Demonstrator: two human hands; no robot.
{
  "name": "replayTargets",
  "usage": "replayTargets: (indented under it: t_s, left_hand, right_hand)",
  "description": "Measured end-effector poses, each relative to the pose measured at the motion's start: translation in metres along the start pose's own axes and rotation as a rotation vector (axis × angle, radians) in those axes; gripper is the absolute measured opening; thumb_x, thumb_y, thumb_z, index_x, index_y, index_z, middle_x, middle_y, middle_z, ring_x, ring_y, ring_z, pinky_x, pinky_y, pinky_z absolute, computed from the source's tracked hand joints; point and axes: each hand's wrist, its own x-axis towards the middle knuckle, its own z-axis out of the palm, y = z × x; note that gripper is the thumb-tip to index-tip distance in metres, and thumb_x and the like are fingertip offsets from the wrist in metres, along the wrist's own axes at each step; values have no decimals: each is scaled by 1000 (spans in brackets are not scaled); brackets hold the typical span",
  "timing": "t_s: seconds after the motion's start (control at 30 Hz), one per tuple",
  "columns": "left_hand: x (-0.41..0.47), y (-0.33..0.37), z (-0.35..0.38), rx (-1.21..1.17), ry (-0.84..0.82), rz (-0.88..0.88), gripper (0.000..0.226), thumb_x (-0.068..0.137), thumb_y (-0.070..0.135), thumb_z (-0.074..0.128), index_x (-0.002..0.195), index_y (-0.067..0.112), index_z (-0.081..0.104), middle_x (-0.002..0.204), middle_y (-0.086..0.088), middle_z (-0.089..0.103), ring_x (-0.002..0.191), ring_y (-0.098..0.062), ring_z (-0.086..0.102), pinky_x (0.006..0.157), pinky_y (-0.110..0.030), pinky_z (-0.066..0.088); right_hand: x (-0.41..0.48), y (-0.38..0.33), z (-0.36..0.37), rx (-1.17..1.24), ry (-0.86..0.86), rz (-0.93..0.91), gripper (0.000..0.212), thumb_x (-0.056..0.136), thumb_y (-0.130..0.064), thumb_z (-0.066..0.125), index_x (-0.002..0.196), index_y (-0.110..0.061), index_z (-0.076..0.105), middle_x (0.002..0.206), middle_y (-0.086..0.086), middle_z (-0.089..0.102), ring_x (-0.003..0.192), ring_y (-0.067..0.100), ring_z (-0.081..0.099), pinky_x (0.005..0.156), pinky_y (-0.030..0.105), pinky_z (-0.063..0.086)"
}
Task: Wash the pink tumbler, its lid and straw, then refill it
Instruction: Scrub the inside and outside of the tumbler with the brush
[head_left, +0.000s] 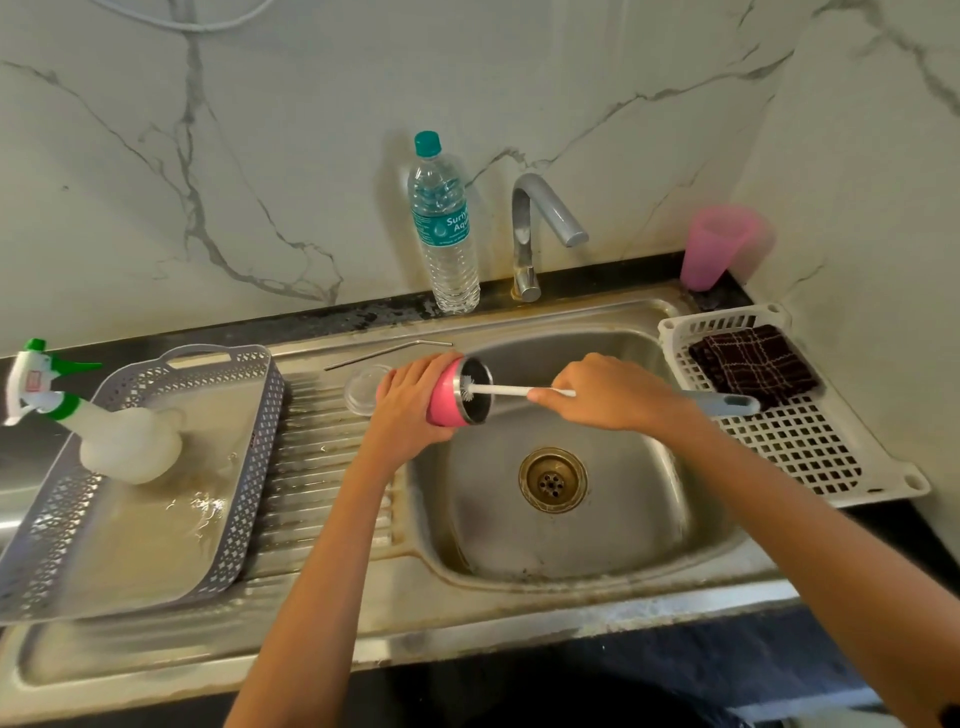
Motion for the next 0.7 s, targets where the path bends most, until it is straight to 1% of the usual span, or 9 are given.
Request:
replayTargets:
  t_s: [0.07,0.17,0.27,0.4,0.53,0.6,0.63,0.7]
  left_hand:
    - [0,-1,0,-25,20,-44,98,58,27,86,143,25,38,139,0,48,127,-23,46,107,-48,37]
    - [6,17,9,-40,-11,14,98,60,31,85,144,28,35,140,1,47,128,-23,45,108,-46,36]
    - [5,17,12,-7,-14,45,98,60,30,84,144,29,34,141,1,47,129,-23,45,107,-51,36]
    - [3,3,9,-28,6,-54,98,58,26,86,144,24,38,139,0,48,127,-23,46,108,-47,35]
    - [8,18,17,-72,-37,5,99,59,28,84,145,26,35,144,1,45,132,-23,43,109,-45,34]
    - [8,17,17,-54,-46,27,98,59,29,83,145,28,35,144,2,45,132,-23,43,109,-47,35]
    - [7,13,17,-43,-43,16,98,59,28,83,145,28,35,143,1,46,131,-24,44,108,-48,35]
    - [4,4,13,-53,-27,-57,101,57,24,85,145,27,36,141,-1,48,128,-25,46,107,-49,35]
  right_hand:
    - [-4,6,-8,4,7,-7,57,96,-59,38,58,-18,47,57,1,49,55,18,48,55,29,36]
    - [5,-2,-3,-63,25,-23,57,97,-57,37,62,-15,53,61,2,52,59,20,53,55,28,37]
    - [8,-3,3,-91,11,-21,57,97,-57,36,62,-15,52,63,3,53,60,20,53,56,29,37]
    - [1,13,-11,-60,15,-23,58,96,-60,37,60,-16,52,58,1,51,56,19,51,56,29,39]
    - [12,3,-6,-165,58,-42,58,97,-58,36,63,-16,54,63,3,54,60,20,54,58,30,42]
    - [14,2,-1,-159,38,-39,56,97,-58,36,63,-17,54,63,2,54,59,19,53,57,30,41]
    - [11,6,-2,-146,31,-30,56,97,-58,36,63,-17,54,62,2,54,58,18,53,57,29,40]
    - [5,16,-10,-106,30,-16,56,97,-58,37,61,-18,52,60,1,52,57,17,52,56,29,39]
